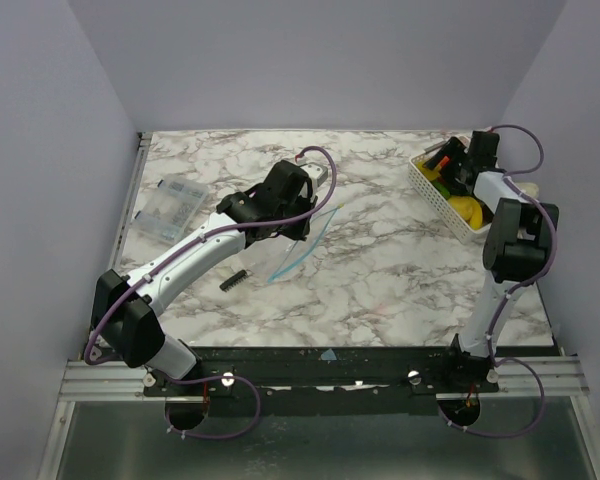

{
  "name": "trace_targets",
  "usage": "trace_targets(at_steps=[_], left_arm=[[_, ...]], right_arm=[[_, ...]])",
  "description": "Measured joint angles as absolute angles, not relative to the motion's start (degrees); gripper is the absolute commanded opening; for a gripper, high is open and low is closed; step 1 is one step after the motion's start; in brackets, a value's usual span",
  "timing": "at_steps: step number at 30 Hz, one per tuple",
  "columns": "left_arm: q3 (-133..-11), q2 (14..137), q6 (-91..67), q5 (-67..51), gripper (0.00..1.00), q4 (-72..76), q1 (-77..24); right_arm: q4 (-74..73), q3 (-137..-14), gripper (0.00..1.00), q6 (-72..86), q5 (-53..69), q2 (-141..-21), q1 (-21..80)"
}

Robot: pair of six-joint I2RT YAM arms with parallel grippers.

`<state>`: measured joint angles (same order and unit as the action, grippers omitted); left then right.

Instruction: Place the food in the zip-top bag and seal the zipper

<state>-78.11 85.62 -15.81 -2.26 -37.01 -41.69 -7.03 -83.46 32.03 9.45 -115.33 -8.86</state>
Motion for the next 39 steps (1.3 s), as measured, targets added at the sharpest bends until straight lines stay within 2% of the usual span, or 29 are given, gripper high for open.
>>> trace_targets(at_steps=[7, 10, 14, 19, 25, 30, 34, 39], left_arm=[[-78.1, 85.6, -16.0, -3.0, 0.00, -37.0, -41.6], [-78.1, 85.6, -16.0, -3.2, 0.00, -37.0, -41.6], [-78.1, 85.6, -16.1, -3.6, 0.00, -37.0, -41.6], [-78.1, 85.6, -16.2, -3.7, 0.00, -37.0, -41.6], [-78.1, 85.6, -16.1, -3.6, 0.00, -37.0, -41.6], [-78.1, 85.7, -16.1, -3.6, 0.00, -37.0, -41.6], [-78.1, 85.8, -16.1, -3.6, 0.00, -37.0, -41.6], [-78.1, 85.8, -16.1, -3.7, 0.00, -37.2, -41.6]], right_arm=[[-5.8, -85.9, 0.75, 33.9, 13.2, -117.4, -8.9], [-5.5, -86.8, 0.64, 34.8, 14.4, -118.7, -8.8], [-5.0, -86.8, 0.42, 36.5, 15.6, -119.5, -8.9], [-3.6, -86.5, 0.30, 37.5, 15.6, -118.9, -9.0], [-4.6, -83.5, 0.23, 35.8, 13.5, -114.5, -9.0], [-5.6, -77.8, 0.23, 33.1, 11.2, -105.1, -9.0], [-5.4, -69.6, 0.20, 31.8, 10.6, -94.5, -9.0], [-3.0, -53.3, 0.19, 32.9, 15.2, -80.1, -8.3]])
